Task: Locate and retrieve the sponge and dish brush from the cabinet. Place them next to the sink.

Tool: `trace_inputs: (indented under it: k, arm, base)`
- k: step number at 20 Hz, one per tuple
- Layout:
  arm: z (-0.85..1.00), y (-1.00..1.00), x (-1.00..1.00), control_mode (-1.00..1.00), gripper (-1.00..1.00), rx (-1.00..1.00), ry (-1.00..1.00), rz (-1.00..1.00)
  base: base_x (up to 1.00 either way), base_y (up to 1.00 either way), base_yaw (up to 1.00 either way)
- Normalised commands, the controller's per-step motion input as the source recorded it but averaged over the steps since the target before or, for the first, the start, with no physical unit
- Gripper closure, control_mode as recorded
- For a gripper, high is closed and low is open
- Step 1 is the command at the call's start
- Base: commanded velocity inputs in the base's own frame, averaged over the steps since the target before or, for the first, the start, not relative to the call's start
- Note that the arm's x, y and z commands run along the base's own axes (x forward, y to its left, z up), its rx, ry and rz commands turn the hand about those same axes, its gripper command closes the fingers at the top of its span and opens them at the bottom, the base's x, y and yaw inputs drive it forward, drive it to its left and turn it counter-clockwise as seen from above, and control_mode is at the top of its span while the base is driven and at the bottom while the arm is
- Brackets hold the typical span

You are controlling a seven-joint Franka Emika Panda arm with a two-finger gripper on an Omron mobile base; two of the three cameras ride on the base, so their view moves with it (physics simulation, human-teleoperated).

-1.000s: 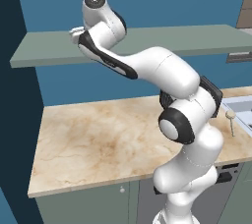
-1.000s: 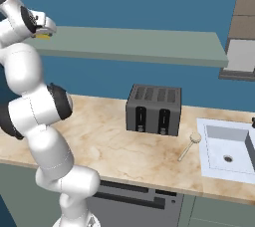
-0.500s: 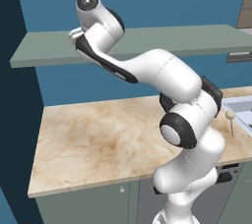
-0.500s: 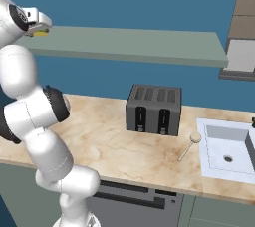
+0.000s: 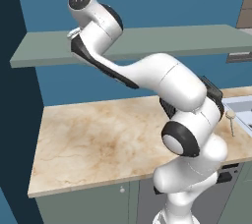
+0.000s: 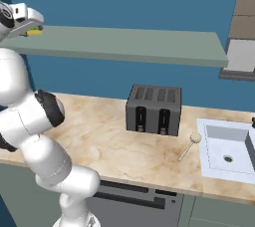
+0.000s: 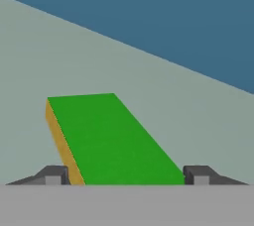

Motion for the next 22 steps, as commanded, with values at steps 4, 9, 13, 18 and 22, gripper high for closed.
trace_inputs:
  k: [4,9,13,18,22]
  arm:
    - [0.0,-0.15,-0.7,-1.0,1.0,-0.02,-0.17,-0.02]
    - [0.0,-0.25,-0.78,-1.0,1.0,0.0,-0.16,-0.05]
    - [-0.09,-0.45,-0.87,-1.0,1.0,0.0,-0.08,-0.09]
    - [-0.14,-0.56,-0.75,-1.0,1.0,0.0,0.0,-0.1]
    - [-0.01,-0.58,-0.69,-1.0,1.0,0.0,-0.01,-0.09]
  base:
    - [0.0,0.0,0.0]
    - [0.0,0.0,0.0]
    - [0.0,0.0,0.0]
    - [0.0,0.0,0.0]
    - [0.0,0.0,0.0]
